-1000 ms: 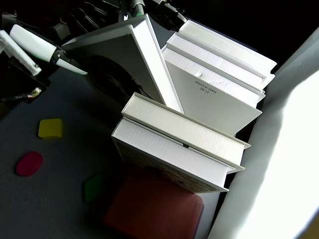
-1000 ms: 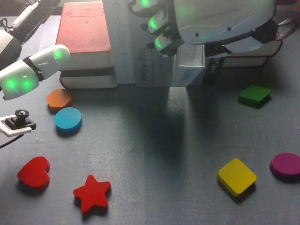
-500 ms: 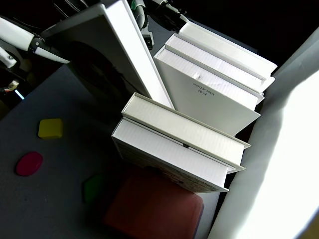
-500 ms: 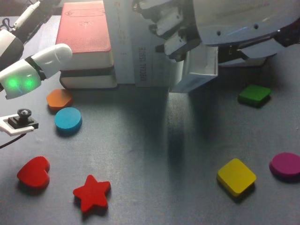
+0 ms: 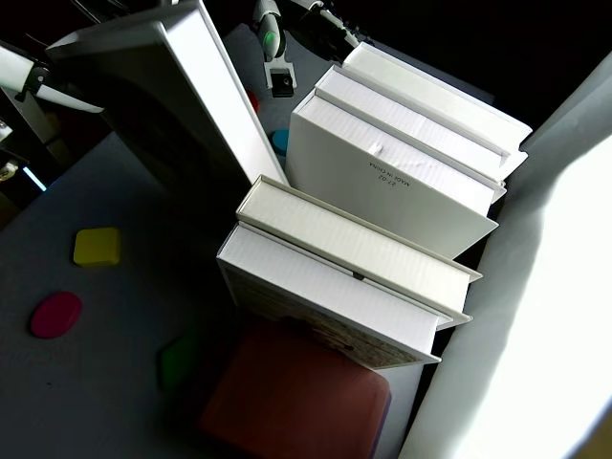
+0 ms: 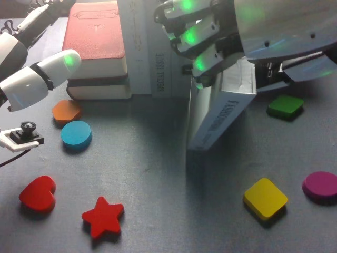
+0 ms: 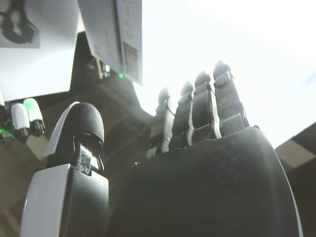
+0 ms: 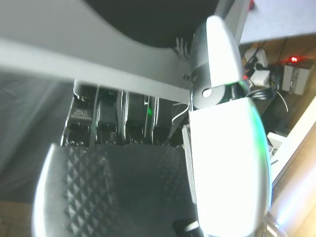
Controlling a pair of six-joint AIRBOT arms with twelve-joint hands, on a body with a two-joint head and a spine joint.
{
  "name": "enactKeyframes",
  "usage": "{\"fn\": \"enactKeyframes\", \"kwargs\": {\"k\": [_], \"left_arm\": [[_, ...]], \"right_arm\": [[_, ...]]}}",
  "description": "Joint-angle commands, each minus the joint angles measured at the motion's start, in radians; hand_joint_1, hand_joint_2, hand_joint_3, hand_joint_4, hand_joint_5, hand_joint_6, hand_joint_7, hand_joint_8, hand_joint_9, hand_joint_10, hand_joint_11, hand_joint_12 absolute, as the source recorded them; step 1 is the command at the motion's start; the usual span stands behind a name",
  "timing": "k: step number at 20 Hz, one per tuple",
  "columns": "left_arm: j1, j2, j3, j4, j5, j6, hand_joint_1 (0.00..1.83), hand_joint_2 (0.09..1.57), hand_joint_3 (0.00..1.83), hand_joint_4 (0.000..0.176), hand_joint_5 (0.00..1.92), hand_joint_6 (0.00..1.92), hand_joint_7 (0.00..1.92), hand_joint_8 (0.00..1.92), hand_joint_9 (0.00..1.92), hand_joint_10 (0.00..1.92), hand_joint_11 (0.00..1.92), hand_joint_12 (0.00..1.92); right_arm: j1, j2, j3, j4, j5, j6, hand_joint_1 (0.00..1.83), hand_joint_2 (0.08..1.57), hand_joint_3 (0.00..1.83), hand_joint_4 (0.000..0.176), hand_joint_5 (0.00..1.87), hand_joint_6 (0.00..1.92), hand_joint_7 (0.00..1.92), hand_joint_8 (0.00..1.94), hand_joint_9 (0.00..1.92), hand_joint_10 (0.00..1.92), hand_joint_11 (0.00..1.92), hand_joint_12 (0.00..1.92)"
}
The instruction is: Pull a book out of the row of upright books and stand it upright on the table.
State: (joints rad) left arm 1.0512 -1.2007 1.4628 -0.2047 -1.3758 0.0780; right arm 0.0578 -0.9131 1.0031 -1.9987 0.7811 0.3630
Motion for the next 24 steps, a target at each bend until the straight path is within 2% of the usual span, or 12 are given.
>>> {"fn": "enactKeyframes", "kwargs": {"k": [1, 6, 9, 10, 11, 14, 16, 17, 19, 21, 23, 24], "left_arm": [[-0.010, -0.004, 0.008, -0.019, -0.119, -0.007, 0.46, 1.36, 0.00, 0.014, 0.09, 0.00, 0.00, 0.00, 0.00, 0.00, 0.00, 0.00], [-0.011, -0.005, 0.013, -0.019, -0.119, -0.007, 0.43, 1.34, 0.00, 0.035, 0.06, 0.00, 0.00, 0.00, 0.00, 0.00, 0.00, 0.01], [-0.016, -0.007, 0.016, -0.018, -0.123, -0.007, 0.47, 1.34, 0.00, 0.032, 0.03, 0.01, 0.00, 0.00, 0.00, 0.00, 0.00, 0.53], [-0.017, -0.007, 0.017, -0.017, -0.123, -0.007, 0.49, 1.34, 0.00, 0.033, 0.03, 0.00, 0.00, 0.00, 0.00, 0.00, 0.00, 0.52], [-0.018, -0.008, 0.018, -0.017, -0.122, -0.007, 0.49, 1.34, 0.00, 0.000, 0.03, 0.00, 0.00, 0.00, 0.00, 0.00, 0.00, 0.50], [-0.019, -0.009, 0.018, -0.017, -0.122, -0.007, 0.48, 1.34, 0.00, 0.002, 0.04, 0.00, 0.00, 0.00, 0.00, 0.00, 0.00, 0.19], [-0.019, -0.010, 0.019, -0.017, -0.122, -0.007, 0.44, 1.35, 0.00, 0.000, 0.07, 0.01, 0.00, 0.00, 0.00, 0.00, 0.00, 0.34], [-0.019, -0.010, 0.020, -0.017, -0.121, -0.007, 0.44, 1.36, 0.00, 0.000, 0.07, 0.00, 0.00, 0.00, 0.00, 0.00, 0.00, 0.27], [-0.019, -0.012, 0.022, -0.017, -0.123, -0.007, 0.41, 1.37, 0.00, 0.029, 0.05, 0.00, 0.00, 0.00, 0.00, 0.00, 0.00, 0.20], [-0.021, -0.013, 0.023, -0.017, -0.123, -0.008, 0.45, 1.37, 0.00, 0.029, 0.05, 0.00, 0.00, 0.00, 0.00, 0.00, 0.00, 0.50], [-0.027, -0.017, 0.024, -0.017, -0.117, -0.008, 0.48, 1.35, 0.00, 0.015, 0.04, 0.01, 0.00, 0.00, 0.00, 0.00, 0.00, 0.12], [-0.027, -0.019, 0.026, -0.017, -0.115, -0.009, 0.36, 1.36, 0.00, 0.000, 0.02, 0.00, 0.00, 0.00, 0.00, 0.00, 0.00, 0.02]], "right_arm": [[0.014, 0.004, -0.006, 0.090, -0.014, -0.009, 1.19, 1.24, 0.00, 0.000, 0.91, 1.20, 0.58, 1.42, 0.00, 1.41, 0.00, 1.92], [0.028, 0.034, -0.020, 0.129, 0.039, -0.003, 1.19, 1.24, 0.00, 0.000, 0.91, 1.20, 0.58, 1.42, 0.00, 1.41, 0.00, 1.92], [0.045, 0.050, -0.030, 0.142, 0.057, -0.001, 1.19, 1.24, 0.00, 0.000, 0.91, 1.20, 0.57, 1.42, 0.00, 1.41, 0.00, 1.92], [0.048, 0.052, -0.030, 0.148, 0.063, -0.001, 1.19, 1.24, 0.00, 0.000, 0.91, 1.20, 0.57, 1.42, 0.00, 1.41, 0.00, 1.92], [0.052, 0.055, -0.030, 0.150, 0.064, -0.001, 1.19, 1.24, 0.00, 0.000, 0.91, 1.20, 0.57, 1.42, 0.00, 1.41, 0.00, 1.92], [0.058, 0.054, -0.022, 0.154, 0.065, 0.005, 1.19, 1.24, 0.00, 0.000, 0.91, 1.20, 0.57, 1.42, 0.00, 1.41, 0.00, 1.92], [0.077, 0.063, -0.025, 0.166, 0.082, 0.009, 1.19, 1.24, 0.00, 0.000, 0.91, 1.20, 0.57, 1.42, 0.00, 1.41, 0.00, 1.92], [0.083, 0.068, -0.028, 0.164, 0.082, 0.010, 1.19, 1.24, 0.00, 0.000, 0.91, 1.20, 0.57, 1.42, 0.00, 1.41, 0.00, 1.92], [0.088, 0.074, -0.027, 0.172, 0.082, 0.009, 1.19, 1.24, 0.00, 0.000, 0.91, 1.20, 0.57, 1.42, 0.00, 1.41, 0.00, 1.92], [0.088, 0.075, -0.026, 0.173, 0.082, 0.008, 1.19, 1.24, 0.00, 0.000, 0.91, 1.20, 0.57, 1.42, 0.00, 1.41, 0.00, 1.92], [0.082, 0.067, -0.025, 0.149, 0.055, 0.008, 1.19, 1.24, 0.00, 0.000, 0.91, 1.20, 0.57, 1.42, 0.00, 1.41, 0.00, 1.92], [0.067, 0.052, -0.014, 0.140, 0.041, 0.015, 1.19, 1.24, 0.00, 0.000, 0.91, 1.20, 0.57, 1.42, 0.00, 1.41, 0.00, 1.92]]}}
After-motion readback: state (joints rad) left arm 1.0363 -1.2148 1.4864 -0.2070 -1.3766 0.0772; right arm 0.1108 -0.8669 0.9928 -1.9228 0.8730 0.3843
